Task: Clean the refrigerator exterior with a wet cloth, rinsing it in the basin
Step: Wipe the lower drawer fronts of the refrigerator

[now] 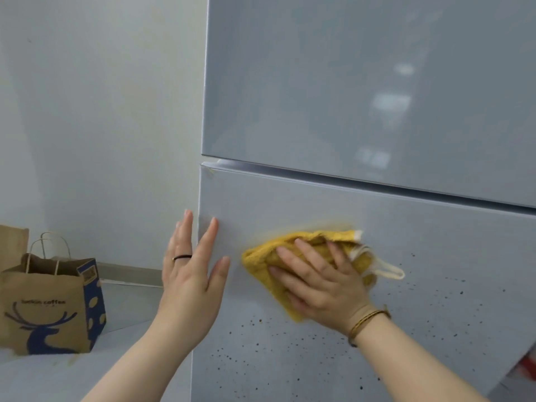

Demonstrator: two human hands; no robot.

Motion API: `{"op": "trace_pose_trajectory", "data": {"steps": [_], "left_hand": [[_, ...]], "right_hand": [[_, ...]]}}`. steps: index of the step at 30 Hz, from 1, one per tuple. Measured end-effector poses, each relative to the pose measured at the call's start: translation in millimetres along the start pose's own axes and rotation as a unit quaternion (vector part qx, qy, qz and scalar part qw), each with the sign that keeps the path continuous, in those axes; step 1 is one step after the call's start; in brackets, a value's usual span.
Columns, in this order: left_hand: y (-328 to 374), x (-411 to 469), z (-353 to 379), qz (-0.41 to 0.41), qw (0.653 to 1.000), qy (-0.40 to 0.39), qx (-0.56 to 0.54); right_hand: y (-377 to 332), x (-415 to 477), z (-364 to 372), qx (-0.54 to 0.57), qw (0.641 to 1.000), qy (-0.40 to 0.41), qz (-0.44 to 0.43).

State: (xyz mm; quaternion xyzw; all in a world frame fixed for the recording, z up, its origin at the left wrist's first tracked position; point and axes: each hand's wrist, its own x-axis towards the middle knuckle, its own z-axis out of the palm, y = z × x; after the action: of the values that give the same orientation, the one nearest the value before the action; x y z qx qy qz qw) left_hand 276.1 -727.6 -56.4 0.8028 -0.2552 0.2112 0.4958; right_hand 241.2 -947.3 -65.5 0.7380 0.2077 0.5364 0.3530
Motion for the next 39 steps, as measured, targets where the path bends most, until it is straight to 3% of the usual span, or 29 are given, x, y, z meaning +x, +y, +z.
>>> {"op": "trace_pose_trajectory", "data": {"steps": [3,5,7,9,10,11,12,13,15,17,19,22,24,25,28,29,30,32,33,34,36,37,39], "left_hand": [[-8.5,-3.3,7.7,0.115,0.981,0.013,0.155],[-8.5,-5.7,17.2,0.177,0.965,-0.012,0.195],[-5.3,-7.9,32.2,0.224,0.952,-0.02,0.207],[-3.5,-10.3,47.2,0.246,0.943,-0.008,0.226],[-2.4,-10.5,54.3,0.247,0.94,-0.003,0.236],[-3.0,-10.3,59.0,0.245,0.938,0.006,0.246],[-4.1,-9.6,62.2,0.244,0.935,0.016,0.256],[-5.2,-8.4,65.0,0.246,0.931,0.027,0.268],[-7.8,-7.9,70.3,0.251,0.924,0.043,0.287],[-9.5,-8.3,74.8,0.251,0.921,0.056,0.291],[-9.1,-8.0,77.5,0.251,0.92,0.062,0.296],[-6.5,-7.4,81.0,0.245,0.921,0.066,0.295],[-5.1,-8.1,84.1,0.232,0.927,0.068,0.286],[-3.4,-8.8,86.5,0.225,0.93,0.068,0.282],[1.6,-9.2,89.2,0.207,0.933,0.063,0.288],[2.4,-10.0,89.8,0.202,0.933,0.061,0.293],[3.3,-11.2,90.1,0.199,0.932,0.058,0.297],[4.1,-12.2,89.8,0.196,0.932,0.058,0.3],[4.4,-13.1,89.8,0.195,0.932,0.06,0.299],[5.0,-13.5,89.9,0.195,0.933,0.063,0.296],[6.0,-13.7,89.4,0.189,0.936,0.066,0.291],[7.0,-13.7,89.6,0.187,0.936,0.065,0.292],[9.8,-13.0,89.7,0.185,0.935,0.061,0.296]], "right_hand": [[55.6,-26.7,-14.1,-0.044,0.994,0.016,0.1],[79.4,-44.4,-23.1,-0.075,0.966,0.022,0.245],[78.9,-44.8,-24.4,-0.085,0.888,0.053,0.448],[61.0,-23.5,-18.0,-0.084,0.769,0.103,0.626],[51.1,-11.2,-13.5,-0.081,0.728,0.122,0.67],[40.4,1.2,-9.9,-0.077,0.717,0.13,0.681],[29.6,11.0,-6.9,-0.069,0.737,0.124,0.66],[18.8,15.1,-4.4,-0.057,0.781,0.104,0.614],[2.7,7.3,-3.2,-0.029,0.89,0.044,0.453],[16.1,-14.0,-6.0,-0.026,0.955,0.014,0.294],[43.3,-38.1,-10.9,-0.054,0.973,0.021,0.222],[81.8,-70.4,-21.2,-0.075,0.956,0.032,0.281],[92.9,-79.0,-24.8,-0.086,0.913,0.052,0.395],[94.3,-74.3,-26.6,-0.082,0.873,0.074,0.475],[76.2,-24.8,-22.3,-0.02,0.673,0.15,0.724],[62.8,-7.4,-19.5,-0.009,0.649,0.148,0.746],[47.7,4.5,-17.6,-0.006,0.683,0.135,0.718],[19.2,9.3,-15.5,0.002,0.834,0.066,0.548],[15.2,2.6,-15.6,0.001,0.893,0.03,0.45],[25.0,-5.6,-16.8,-0.004,0.928,0.013,0.373],[57.9,-24.3,-19.5,-0.049,0.951,0.013,0.305],[74.8,-34.3,-21.2,-0.083,0.944,0.019,0.32],[106.6,-49.4,-29.0,-0.114,0.884,0.041,0.452]]}}
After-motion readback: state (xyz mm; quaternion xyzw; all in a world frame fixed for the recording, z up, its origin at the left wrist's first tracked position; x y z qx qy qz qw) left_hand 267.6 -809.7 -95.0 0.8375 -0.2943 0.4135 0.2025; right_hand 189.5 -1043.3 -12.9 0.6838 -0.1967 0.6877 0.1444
